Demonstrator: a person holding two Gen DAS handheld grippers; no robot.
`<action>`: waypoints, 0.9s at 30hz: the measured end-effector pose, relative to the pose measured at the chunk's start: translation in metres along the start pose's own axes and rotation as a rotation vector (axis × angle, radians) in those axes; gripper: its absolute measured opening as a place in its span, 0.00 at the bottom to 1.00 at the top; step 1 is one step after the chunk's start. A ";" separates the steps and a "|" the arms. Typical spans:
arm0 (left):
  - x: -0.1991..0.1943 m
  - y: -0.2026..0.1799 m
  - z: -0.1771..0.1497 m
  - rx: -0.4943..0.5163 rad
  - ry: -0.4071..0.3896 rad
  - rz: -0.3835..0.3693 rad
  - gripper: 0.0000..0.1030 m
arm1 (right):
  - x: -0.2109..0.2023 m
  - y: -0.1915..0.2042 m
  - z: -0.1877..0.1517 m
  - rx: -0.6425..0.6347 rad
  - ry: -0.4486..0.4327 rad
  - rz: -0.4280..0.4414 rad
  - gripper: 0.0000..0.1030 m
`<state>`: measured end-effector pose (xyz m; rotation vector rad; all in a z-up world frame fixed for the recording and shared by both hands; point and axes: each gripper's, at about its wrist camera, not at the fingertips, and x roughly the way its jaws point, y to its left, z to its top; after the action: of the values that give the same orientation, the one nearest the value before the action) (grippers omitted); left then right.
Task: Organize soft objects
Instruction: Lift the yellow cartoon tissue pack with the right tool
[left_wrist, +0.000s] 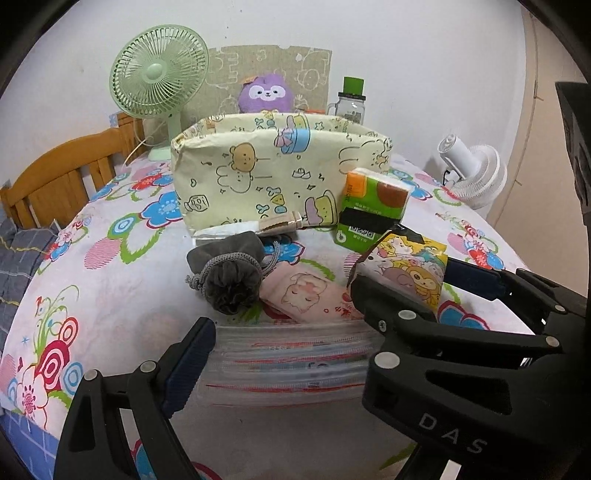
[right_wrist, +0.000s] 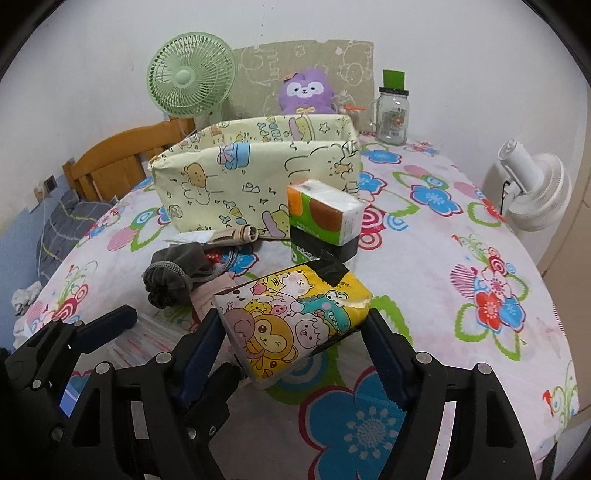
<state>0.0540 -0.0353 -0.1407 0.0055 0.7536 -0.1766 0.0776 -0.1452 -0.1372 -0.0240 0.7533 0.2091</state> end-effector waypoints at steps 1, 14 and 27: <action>-0.001 -0.001 0.000 0.000 -0.003 0.000 0.90 | -0.001 0.000 0.000 -0.001 -0.001 -0.003 0.75; -0.018 -0.014 0.007 -0.007 -0.041 -0.012 0.90 | -0.028 -0.007 0.004 0.016 -0.051 -0.035 0.75; -0.041 -0.028 0.023 0.015 -0.098 0.008 0.90 | -0.053 -0.011 0.017 0.030 -0.115 -0.047 0.75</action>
<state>0.0357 -0.0579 -0.0949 0.0144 0.6543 -0.1736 0.0536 -0.1642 -0.0892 -0.0012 0.6407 0.1534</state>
